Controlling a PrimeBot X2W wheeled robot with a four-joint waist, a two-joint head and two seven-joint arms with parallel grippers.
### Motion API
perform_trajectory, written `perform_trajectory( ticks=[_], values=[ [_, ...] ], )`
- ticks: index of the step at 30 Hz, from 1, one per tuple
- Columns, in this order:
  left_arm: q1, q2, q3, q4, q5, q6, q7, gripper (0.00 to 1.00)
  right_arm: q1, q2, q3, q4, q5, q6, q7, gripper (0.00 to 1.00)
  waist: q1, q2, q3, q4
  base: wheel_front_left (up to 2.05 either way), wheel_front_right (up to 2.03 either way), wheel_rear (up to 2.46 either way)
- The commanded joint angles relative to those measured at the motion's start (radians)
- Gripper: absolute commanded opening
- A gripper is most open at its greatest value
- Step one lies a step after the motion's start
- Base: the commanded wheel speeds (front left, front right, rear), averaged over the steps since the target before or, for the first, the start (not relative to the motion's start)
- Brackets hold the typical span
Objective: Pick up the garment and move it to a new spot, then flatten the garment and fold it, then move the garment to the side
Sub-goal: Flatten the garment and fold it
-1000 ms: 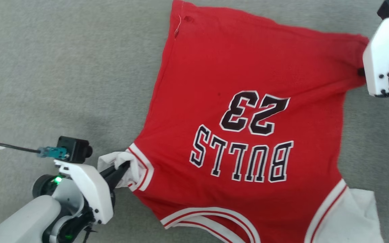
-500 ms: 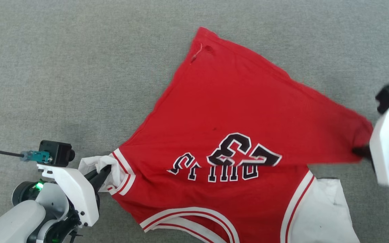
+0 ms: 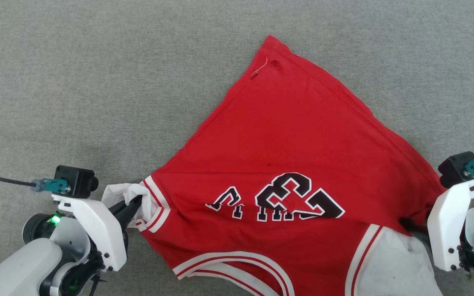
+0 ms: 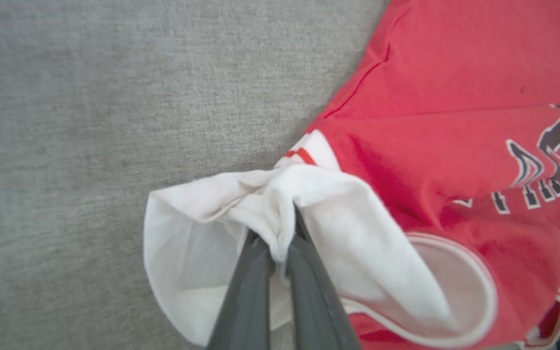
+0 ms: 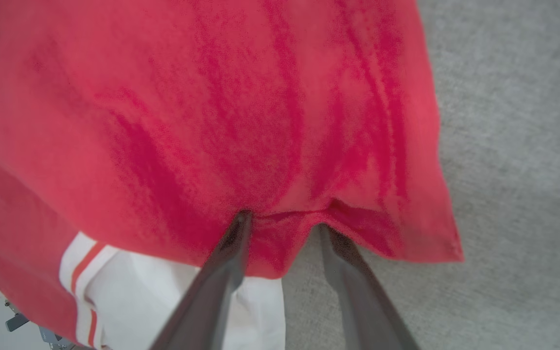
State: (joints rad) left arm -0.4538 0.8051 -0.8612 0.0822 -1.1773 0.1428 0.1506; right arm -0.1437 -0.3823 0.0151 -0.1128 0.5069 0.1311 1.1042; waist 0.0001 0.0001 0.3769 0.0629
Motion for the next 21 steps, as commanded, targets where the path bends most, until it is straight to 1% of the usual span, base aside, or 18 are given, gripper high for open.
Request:
perform_trajectory(
  ticks=[1, 3, 8, 10, 13, 15, 17, 20, 21],
  values=[
    [-0.011, -0.011, -0.007, 0.009, 0.007, -0.004, 0.006, 0.0, 0.022, -0.002, 0.007, 0.006, 0.0, -0.001, 0.01, 1.0, -0.0001, -0.0001, -0.001, 0.002, 0.0, 0.0, 0.0],
    [-0.01, -0.011, -0.01, 0.015, 0.009, -0.005, 0.008, 0.0, 0.021, -0.02, -0.009, -0.049, 0.005, -0.001, 0.025, 1.0, -0.0001, -0.0001, -0.003, 0.004, 0.0, 0.0, 0.0],
    [-0.009, -0.016, -0.018, 0.018, 0.015, -0.007, 0.01, 0.0, 0.017, -0.004, -0.076, -0.227, 0.038, 0.0, 0.081, 1.0, -0.0001, -0.0001, -0.011, 0.012, 0.0, 0.0, 0.0],
    [-0.012, -0.021, -0.024, 0.015, 0.019, -0.01, 0.011, 0.0, 0.001, 0.0, -0.101, -0.296, 0.029, 0.0, 0.098, 1.0, -0.0001, -0.0001, -0.01, 0.021, 0.0, 0.0, 0.0],
    [-0.02, -0.031, -0.029, 0.014, 0.022, -0.014, 0.014, 0.0, -0.05, 0.011, -0.111, -0.358, 0.016, 0.0, 0.074, 1.0, -0.0001, -0.0001, -0.006, 0.037, 0.0, 0.0, 0.0],
    [-0.026, -0.038, -0.032, 0.017, 0.027, -0.018, 0.018, 0.0, -0.099, 0.006, -0.098, -0.371, -0.005, 0.0, 0.042, 1.0, -0.0001, -0.0001, -0.002, 0.048, 0.0, 0.0, 0.0],
    [-0.034, -0.046, -0.036, 0.019, 0.03, -0.021, 0.02, 0.0, -0.157, 0.0, -0.071, -0.352, -0.027, 0.0, -0.002, 1.0, -0.0001, -0.0001, 0.002, 0.061, 0.0, 0.0, 0.0],
    [-0.049, -0.062, -0.042, 0.027, 0.036, -0.032, 0.024, 0.0, -0.252, -0.003, -0.004, -0.279, -0.02, 0.0, -0.073, 1.0, -0.0001, -0.0001, 0.01, 0.082, 0.0, 0.0, 0.0],
    [-0.054, -0.065, -0.044, 0.032, 0.039, -0.036, 0.025, 0.0, -0.288, -0.016, 0.028, -0.251, -0.023, 0.0, -0.098, 1.0, -0.0001, -0.0001, 0.013, 0.088, 0.0, 0.0, 0.0]
  ],
)
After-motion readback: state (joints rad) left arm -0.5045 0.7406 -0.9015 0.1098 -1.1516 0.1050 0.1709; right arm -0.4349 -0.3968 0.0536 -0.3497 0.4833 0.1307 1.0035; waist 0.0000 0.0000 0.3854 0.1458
